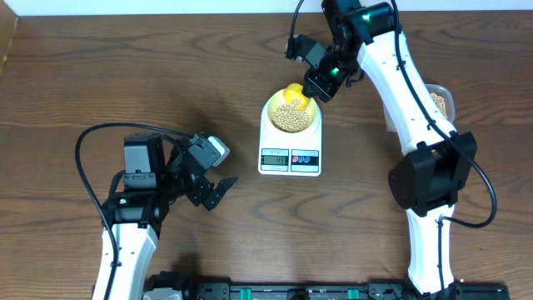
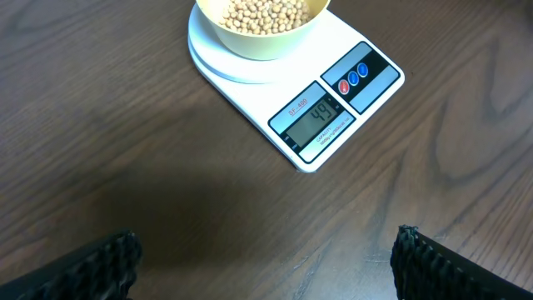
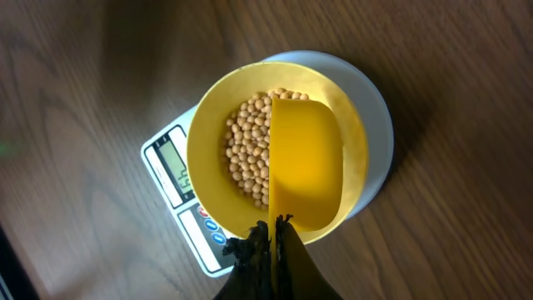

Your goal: Scoop item into bowl and weigh 50g on scale

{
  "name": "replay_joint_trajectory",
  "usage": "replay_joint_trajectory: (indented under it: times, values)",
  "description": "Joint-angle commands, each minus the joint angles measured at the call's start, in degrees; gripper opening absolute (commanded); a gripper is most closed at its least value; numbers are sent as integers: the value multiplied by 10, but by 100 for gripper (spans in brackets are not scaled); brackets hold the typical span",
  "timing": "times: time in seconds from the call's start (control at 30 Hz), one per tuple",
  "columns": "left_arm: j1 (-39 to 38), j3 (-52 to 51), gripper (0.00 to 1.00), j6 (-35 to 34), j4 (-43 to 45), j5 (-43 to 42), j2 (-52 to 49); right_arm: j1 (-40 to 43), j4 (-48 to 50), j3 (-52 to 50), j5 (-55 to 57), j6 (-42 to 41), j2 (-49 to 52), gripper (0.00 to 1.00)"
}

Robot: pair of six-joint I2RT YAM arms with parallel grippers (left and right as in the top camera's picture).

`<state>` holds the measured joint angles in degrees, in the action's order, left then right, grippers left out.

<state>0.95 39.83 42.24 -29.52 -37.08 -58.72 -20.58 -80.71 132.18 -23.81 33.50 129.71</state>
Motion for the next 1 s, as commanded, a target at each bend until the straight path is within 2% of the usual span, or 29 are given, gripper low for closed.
replay_joint_trajectory:
  times: [0.0, 0.53, 0.73, 0.97]
  values:
    - [-1, 2, 98, 6, 0, 3, 0, -9, 1, 17, 4, 0, -17, 1]
    - [-1, 2, 98, 6, 0, 3, 0, -26, 6, 17, 38, -8, -17, 1]
    - [-1, 2, 98, 6, 0, 3, 0, -19, 16, 26, 2, -20, -17, 1]
    - [-1, 2, 98, 6, 0, 3, 0, -41, 9, 28, 71, -20, -19, 1]
